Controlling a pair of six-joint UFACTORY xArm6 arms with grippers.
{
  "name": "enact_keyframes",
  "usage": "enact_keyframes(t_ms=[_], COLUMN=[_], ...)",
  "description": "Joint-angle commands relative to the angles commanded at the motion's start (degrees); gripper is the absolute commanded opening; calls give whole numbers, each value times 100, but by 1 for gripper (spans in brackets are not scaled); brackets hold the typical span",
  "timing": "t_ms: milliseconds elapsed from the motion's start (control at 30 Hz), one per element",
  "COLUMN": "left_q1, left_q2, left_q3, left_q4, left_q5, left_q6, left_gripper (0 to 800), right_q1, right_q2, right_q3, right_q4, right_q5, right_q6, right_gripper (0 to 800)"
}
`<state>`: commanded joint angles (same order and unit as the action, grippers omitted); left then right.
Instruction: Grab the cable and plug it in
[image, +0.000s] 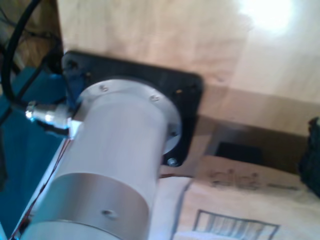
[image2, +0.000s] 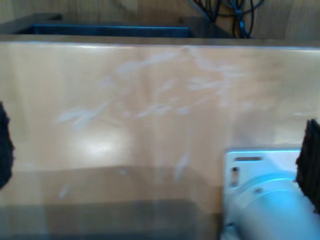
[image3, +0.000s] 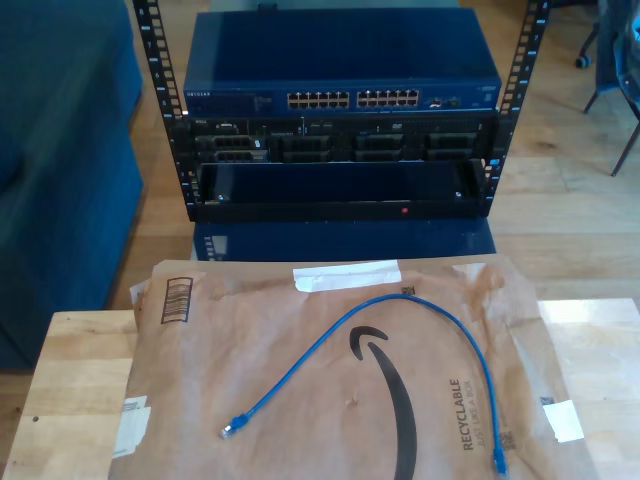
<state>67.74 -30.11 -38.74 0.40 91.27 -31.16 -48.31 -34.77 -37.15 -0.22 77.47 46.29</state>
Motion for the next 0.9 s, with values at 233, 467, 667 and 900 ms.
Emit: enact_keyframes(t_ms=[233,467,667,900], left_q1=[-1248,-2330,-2699,-2875], left_q2=[62,220,237,264], left_q3=[-589,-686,-659,-651], left_q4=[-659,-1152,-1354,-1503], left_q5=[35,26,9,-26], left_q6=[-1389,-2479,-3165,-3209], left_gripper=[800,800,800,800], right_q1=[1468,3481,5301,6541], right_q2=[220,193,299,1108], right_q3=[-404,-545,-624,-1108], right_q4=[18,35,642,1275], right_q5=[97,114,62,-325], right_q6=[1503,2998,3851,4158], right_gripper=[787,789,792,792])
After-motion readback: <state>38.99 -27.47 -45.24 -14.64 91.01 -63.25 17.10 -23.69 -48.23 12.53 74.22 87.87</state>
